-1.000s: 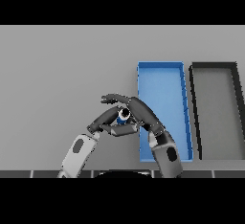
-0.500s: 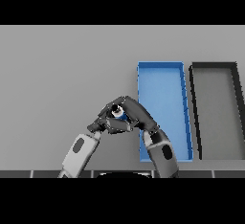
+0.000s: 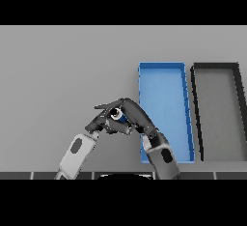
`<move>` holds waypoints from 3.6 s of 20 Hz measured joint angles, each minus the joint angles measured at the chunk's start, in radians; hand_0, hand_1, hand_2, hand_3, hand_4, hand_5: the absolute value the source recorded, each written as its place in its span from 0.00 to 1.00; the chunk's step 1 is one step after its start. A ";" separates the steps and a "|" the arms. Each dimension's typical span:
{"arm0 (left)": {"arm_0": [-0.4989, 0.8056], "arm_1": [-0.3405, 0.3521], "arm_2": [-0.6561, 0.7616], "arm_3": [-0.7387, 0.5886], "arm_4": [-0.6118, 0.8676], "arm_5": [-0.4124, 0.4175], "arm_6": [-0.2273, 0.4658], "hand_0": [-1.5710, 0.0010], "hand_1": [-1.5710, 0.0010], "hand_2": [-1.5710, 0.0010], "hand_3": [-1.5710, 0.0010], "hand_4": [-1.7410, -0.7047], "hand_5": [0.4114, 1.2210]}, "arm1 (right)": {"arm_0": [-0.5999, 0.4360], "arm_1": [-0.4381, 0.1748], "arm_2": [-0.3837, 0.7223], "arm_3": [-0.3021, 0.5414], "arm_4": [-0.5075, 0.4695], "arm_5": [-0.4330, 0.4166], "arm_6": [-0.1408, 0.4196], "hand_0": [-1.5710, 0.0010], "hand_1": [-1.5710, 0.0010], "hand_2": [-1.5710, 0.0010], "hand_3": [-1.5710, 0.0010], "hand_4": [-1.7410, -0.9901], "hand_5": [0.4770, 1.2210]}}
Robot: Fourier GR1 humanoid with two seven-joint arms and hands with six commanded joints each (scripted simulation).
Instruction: Pick up the blue pipe and place it into the blue bin.
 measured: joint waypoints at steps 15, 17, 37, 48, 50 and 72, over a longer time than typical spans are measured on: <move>0.008 0.017 -0.005 0.014 -0.045 -0.032 0.130 0.98 0.98 0.98 0.98 0.78 0.09 | 0.000 0.039 -0.002 -0.007 -0.003 -0.054 0.008 0.00 0.00 0.00 0.00 0.00 1.00; 0.021 0.011 -0.015 0.000 -0.047 -0.028 0.141 0.99 0.99 0.99 0.99 0.80 0.08 | -0.021 0.064 -0.029 -0.024 -0.047 -0.051 0.046 0.00 0.00 0.00 0.00 0.00 1.00; 0.014 0.051 -0.003 0.016 -0.062 -0.030 0.140 1.00 1.00 1.00 1.00 0.84 0.00 | -0.313 -0.736 -0.407 0.049 -0.593 -0.567 0.078 0.00 0.00 0.00 0.00 0.00 1.00; 0.040 0.040 -0.029 0.001 -0.048 -0.031 0.149 1.00 1.00 1.00 1.00 0.83 0.02 | 0.260 -0.882 -0.274 -0.129 -0.701 -0.922 0.071 0.00 0.00 0.00 0.00 0.00 1.00; 0.041 0.046 -0.027 -0.011 -0.043 -0.029 0.162 1.00 1.00 1.00 1.00 0.83 0.02 | 0.310 -0.915 -0.221 -0.129 -0.711 -1.000 0.078 0.00 0.00 0.00 0.00 0.00 1.00; 0.047 0.041 -0.043 -0.027 -0.058 -0.014 0.178 1.00 1.00 1.00 1.00 0.83 0.02 | 0.008 -1.384 0.538 0.033 -1.164 -1.242 0.078 0.96 0.96 0.96 0.98 0.91 0.46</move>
